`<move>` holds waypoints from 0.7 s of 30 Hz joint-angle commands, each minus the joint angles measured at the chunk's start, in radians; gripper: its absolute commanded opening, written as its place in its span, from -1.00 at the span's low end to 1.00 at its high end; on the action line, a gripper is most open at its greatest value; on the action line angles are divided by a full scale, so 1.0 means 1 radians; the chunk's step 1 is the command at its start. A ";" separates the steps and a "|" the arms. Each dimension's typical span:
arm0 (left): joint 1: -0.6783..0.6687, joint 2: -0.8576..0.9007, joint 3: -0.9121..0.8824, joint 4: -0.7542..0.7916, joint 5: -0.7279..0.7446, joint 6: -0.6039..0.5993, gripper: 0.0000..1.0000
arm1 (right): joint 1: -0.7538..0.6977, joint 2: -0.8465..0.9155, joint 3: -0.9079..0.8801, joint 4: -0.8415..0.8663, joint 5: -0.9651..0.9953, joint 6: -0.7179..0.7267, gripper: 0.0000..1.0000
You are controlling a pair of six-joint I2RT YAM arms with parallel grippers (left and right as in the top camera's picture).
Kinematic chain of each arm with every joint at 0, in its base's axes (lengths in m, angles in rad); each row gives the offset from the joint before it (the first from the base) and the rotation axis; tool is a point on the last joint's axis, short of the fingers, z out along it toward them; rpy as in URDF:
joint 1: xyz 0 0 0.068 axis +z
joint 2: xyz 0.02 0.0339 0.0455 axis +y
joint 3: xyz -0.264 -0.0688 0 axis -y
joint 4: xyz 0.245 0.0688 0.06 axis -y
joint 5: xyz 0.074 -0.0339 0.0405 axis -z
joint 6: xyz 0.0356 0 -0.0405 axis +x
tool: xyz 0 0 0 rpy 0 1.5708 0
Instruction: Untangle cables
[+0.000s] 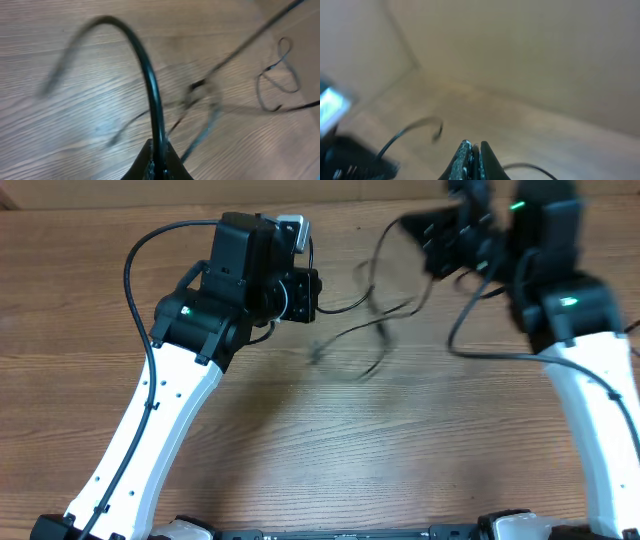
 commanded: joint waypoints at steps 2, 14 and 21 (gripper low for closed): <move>0.004 -0.013 0.008 -0.051 -0.183 0.067 -0.92 | -0.167 -0.017 0.103 0.040 0.014 0.090 -0.92; 0.091 -0.013 0.008 -0.208 -0.795 -0.224 -0.92 | -0.589 -0.009 0.172 0.136 0.015 0.194 -0.92; 0.270 -0.013 0.008 -0.254 -0.765 -0.314 -0.92 | -0.702 0.008 0.171 0.136 0.042 0.195 -0.92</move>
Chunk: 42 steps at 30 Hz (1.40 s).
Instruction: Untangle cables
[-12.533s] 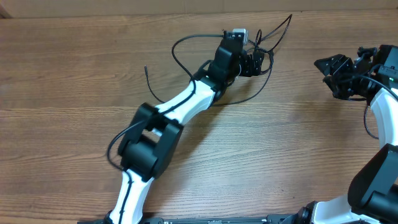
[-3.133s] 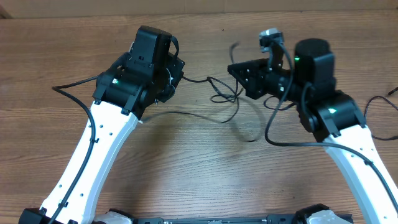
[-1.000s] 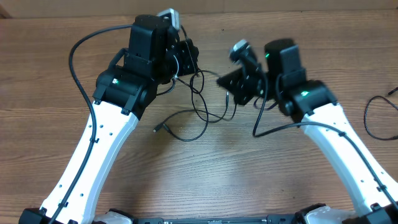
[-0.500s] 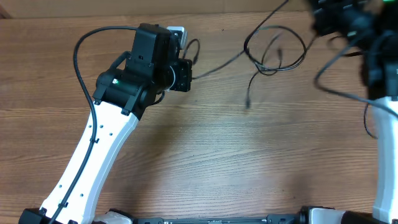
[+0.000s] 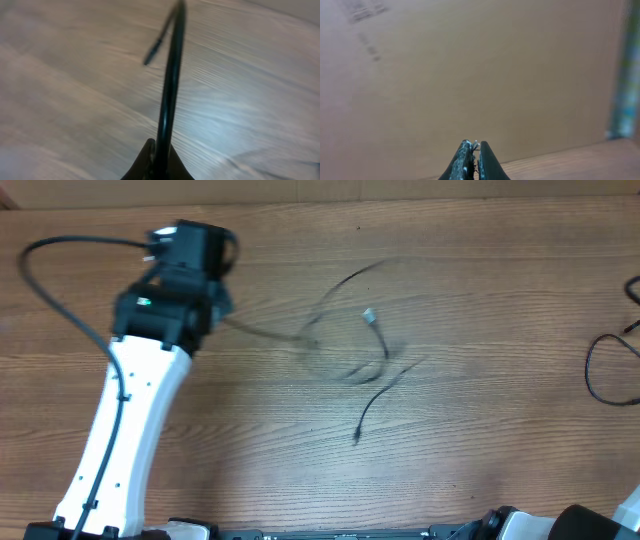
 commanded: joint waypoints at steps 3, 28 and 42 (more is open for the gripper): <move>0.118 -0.012 0.006 0.017 0.127 -0.042 -0.91 | -0.029 0.006 0.032 0.000 0.016 0.007 -0.92; 0.119 -0.013 0.006 0.964 1.458 -0.028 -0.91 | 0.336 0.046 -0.012 -0.557 -0.205 0.002 0.18; 0.119 -0.013 0.006 0.697 0.942 -0.138 -0.92 | 0.690 0.069 -0.247 -0.647 -0.088 -0.219 0.39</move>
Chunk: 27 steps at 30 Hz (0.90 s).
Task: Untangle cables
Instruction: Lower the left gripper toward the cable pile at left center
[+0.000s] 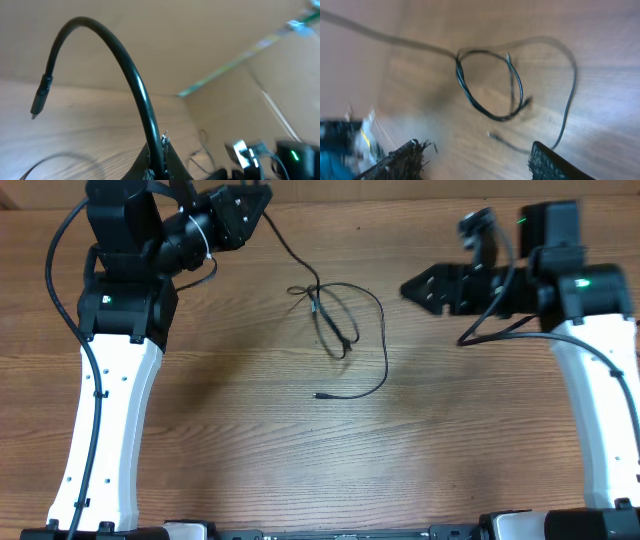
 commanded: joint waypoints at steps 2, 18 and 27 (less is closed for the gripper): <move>0.000 -0.012 0.008 -0.108 -0.205 -0.029 -0.92 | 0.060 0.005 -0.109 0.052 0.057 -0.100 0.42; 0.000 -0.008 0.008 -0.761 -0.829 -0.111 -0.25 | 0.085 0.007 -0.199 0.156 0.077 -0.134 0.58; -0.028 0.011 -0.064 -0.847 -0.516 -0.248 1.00 | 0.084 0.007 -0.199 0.161 0.126 -0.133 0.73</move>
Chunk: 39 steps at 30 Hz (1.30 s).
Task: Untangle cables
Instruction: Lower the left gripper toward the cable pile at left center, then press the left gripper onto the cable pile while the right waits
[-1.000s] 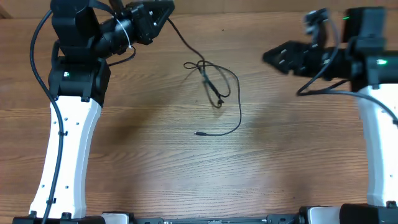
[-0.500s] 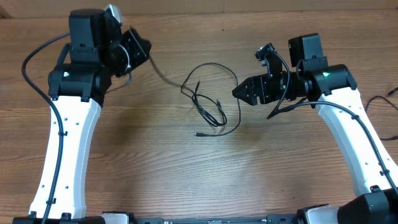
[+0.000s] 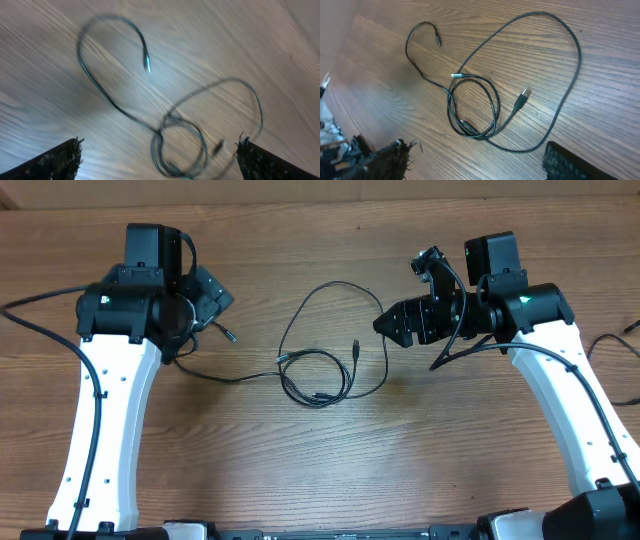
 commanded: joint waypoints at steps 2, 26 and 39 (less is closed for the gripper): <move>-0.048 0.010 -0.097 -0.006 0.167 -0.084 0.99 | 0.003 0.000 0.000 0.002 0.031 -0.008 0.75; -0.250 0.084 -0.563 0.444 0.081 -0.441 0.04 | 0.003 0.000 0.000 -0.001 0.030 -0.004 0.96; -0.280 0.249 -0.562 0.602 0.030 -0.404 0.05 | 0.003 0.000 0.000 -0.008 0.030 -0.004 0.97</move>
